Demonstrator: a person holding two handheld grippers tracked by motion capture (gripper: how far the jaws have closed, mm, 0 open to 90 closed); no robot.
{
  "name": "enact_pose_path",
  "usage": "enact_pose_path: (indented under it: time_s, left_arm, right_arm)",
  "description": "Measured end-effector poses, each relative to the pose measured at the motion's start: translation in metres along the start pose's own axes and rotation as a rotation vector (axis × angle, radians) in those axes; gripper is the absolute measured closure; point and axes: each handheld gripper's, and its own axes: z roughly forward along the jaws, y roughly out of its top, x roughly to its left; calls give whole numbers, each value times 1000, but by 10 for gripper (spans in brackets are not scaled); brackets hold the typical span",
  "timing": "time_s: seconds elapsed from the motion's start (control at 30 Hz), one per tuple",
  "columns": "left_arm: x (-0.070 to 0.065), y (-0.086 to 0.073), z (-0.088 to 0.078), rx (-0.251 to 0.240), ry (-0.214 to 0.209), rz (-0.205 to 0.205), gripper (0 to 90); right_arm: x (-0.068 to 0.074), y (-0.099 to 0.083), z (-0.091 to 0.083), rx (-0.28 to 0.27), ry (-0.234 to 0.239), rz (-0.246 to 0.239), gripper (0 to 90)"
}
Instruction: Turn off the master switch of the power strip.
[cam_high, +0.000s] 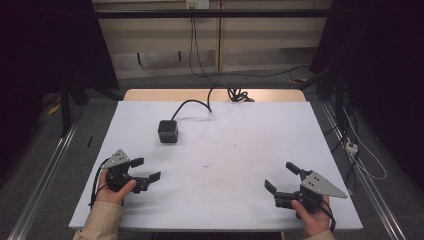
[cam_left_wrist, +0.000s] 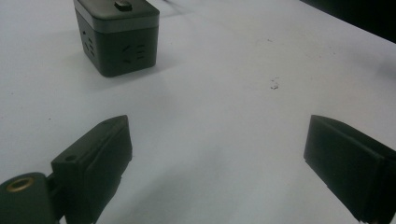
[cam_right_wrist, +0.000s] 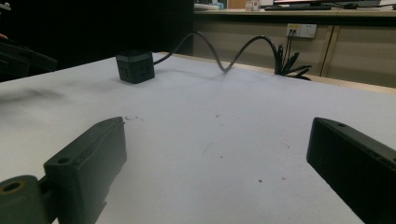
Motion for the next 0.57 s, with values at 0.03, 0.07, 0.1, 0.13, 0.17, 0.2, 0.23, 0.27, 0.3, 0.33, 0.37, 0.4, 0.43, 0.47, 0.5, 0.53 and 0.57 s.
enact_pose_path:
  time_s: [0.03,0.07,0.1,0.13,0.17,0.2,0.23,0.27,0.3,0.33,0.37,0.4,0.43,0.47,0.5,0.53,0.57]
  left_arm:
    - [0,-1,-1,-2,1,1,74]
    - [0,-1,-2,-1,0,2,74]
    - [-1,-2,-3,-7,3,-2,74]
    - [-1,-2,-3,-10,1,-3,73]
    - [-1,-3,-4,-8,4,-1,73]
    - [-1,-3,-5,-10,5,-2,73]
    - [-1,-3,-5,-12,2,-5,73]
    - [-1,-3,-5,-11,4,-3,73]
    - [-1,-3,-5,-9,9,0,73]
    - [-1,-3,-5,-10,8,1,74]
    - [-1,-3,-5,-12,6,0,74]
    - [-1,-3,-5,-14,8,0,74]
    - [-1,-3,-5,-17,6,2,73]
    - [-1,-3,-5,-20,6,0,74]
    - [-1,-3,-5,-22,6,0,74]
    - [-1,-3,-5,-22,7,2,73]
    - [-1,-3,-5,-23,7,2,73]
  right_arm:
    - [0,0,0,-1,0,1,45]
    - [0,0,0,-1,0,2,45]
    - [0,0,0,-1,1,2,45]
    - [0,0,0,-1,0,1,45]
    - [0,0,0,1,2,0,45]
    - [0,0,0,0,1,1,45]
    - [0,0,0,-1,1,1,45]
    - [0,0,0,0,2,2,45]
    - [0,0,0,1,3,1,45]
    - [1,0,1,2,4,1,45]
    - [1,0,1,3,5,-2,45]
    - [1,0,1,3,7,-3,45]
    - [1,-1,2,5,8,-5,45]
    - [1,-1,2,7,9,-4,44]
    - [1,-1,2,8,10,-3,44]
    - [1,-1,2,8,10,-1,44]
    - [1,-1,2,9,10,0,44]
